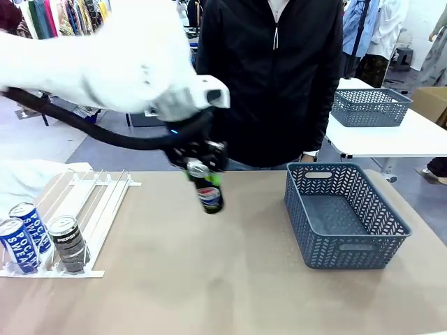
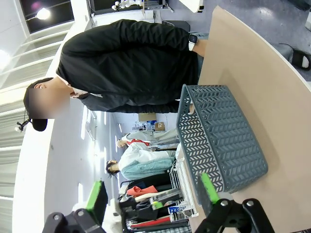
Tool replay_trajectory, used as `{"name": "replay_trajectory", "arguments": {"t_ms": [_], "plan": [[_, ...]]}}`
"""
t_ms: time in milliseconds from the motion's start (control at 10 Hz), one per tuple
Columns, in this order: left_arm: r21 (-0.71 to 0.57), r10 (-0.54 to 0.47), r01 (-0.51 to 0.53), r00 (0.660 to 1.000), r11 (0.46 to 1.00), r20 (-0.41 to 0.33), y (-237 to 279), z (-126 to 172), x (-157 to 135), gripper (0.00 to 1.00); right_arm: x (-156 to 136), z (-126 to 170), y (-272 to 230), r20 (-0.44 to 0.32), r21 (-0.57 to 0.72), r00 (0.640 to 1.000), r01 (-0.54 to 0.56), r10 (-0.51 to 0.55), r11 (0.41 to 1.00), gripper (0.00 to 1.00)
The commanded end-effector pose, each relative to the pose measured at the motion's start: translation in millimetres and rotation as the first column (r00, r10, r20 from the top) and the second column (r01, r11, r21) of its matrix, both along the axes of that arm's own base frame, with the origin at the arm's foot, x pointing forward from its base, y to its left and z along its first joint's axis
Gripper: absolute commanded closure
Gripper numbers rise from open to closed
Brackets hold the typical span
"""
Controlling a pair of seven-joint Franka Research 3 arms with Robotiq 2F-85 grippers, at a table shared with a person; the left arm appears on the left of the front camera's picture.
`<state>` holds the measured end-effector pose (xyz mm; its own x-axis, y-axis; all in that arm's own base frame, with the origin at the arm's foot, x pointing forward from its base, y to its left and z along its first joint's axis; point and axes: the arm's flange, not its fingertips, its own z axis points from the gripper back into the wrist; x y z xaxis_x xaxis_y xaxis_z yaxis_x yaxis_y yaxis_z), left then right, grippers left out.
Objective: Retrieve and store the cans from the dispenser.
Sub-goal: Pick up one can from the Automatic Can Dispenser and place it in the middle of the table.
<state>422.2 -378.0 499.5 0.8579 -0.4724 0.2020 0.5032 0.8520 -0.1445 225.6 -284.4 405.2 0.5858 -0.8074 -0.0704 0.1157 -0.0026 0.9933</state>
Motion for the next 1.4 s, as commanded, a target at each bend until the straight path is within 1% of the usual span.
{"name": "replay_trajectory", "arguments": {"t_ms": [0,100,300,400,700,800,900,1000,1100,1200,1300], "plan": [[0.075,-0.014,0.013,1.000,0.997,0.013,-26,-25,35,1.00,-2,4,1,0.000,0.002,1.000,-0.005,0.005,1.000,0.00],[0.137,-0.005,0.007,1.000,0.990,-0.018,-36,-45,40,1.00,-2,4,1,0.000,0.002,1.000,-0.005,0.005,1.000,0.00],[0.209,0.025,-0.016,0.999,0.978,-0.041,-43,-74,47,1.00,-2,4,1,0.000,0.002,1.000,-0.005,0.005,1.000,0.00],[0.213,0.034,-0.020,0.997,0.977,-0.063,-43,-82,48,1.00,-2,4,1,0.000,0.002,1.000,-0.005,0.005,1.000,0.00],[0.244,0.057,-0.035,0.995,0.969,-0.084,-42,-92,52,1.00,-2,4,1,0.000,0.002,1.000,-0.005,0.005,1.000,0.00],[0.249,0.062,-0.039,0.994,0.968,-0.086,-42,-94,52,0.62,-2,4,1,0.000,0.002,1.000,-0.005,0.005,1.000,0.00],[0.245,0.056,-0.035,0.996,0.969,-0.076,-42,-94,52,0.05,-2,4,1,0.000,0.002,1.000,-0.005,0.005,1.000,0.00],[0.236,0.055,-0.038,0.996,0.971,-0.067,-41,-91,50,0.00,-2,4,1,0.000,0.002,1.000,-0.005,0.005,1.000,0.00],[0.226,0.061,-0.051,0.998,0.973,-0.035,-39,-83,49,0.00,-2,4,1,0.000,0.002,1.000,-0.005,0.005,1.000,0.00],[0.194,0.072,-0.071,0.997,0.979,0.000,-33,-69,46,0.00,-2,4,1,0.000,0.002,1.000,-0.005,0.005,1.000,0.00],[0.137,0.099,-0.108,0.992,0.985,0.075,-19,-40,37,0.00,-2,4,1,0.000,0.002,1.000,-0.005,0.005,1.000,0.00]]}}
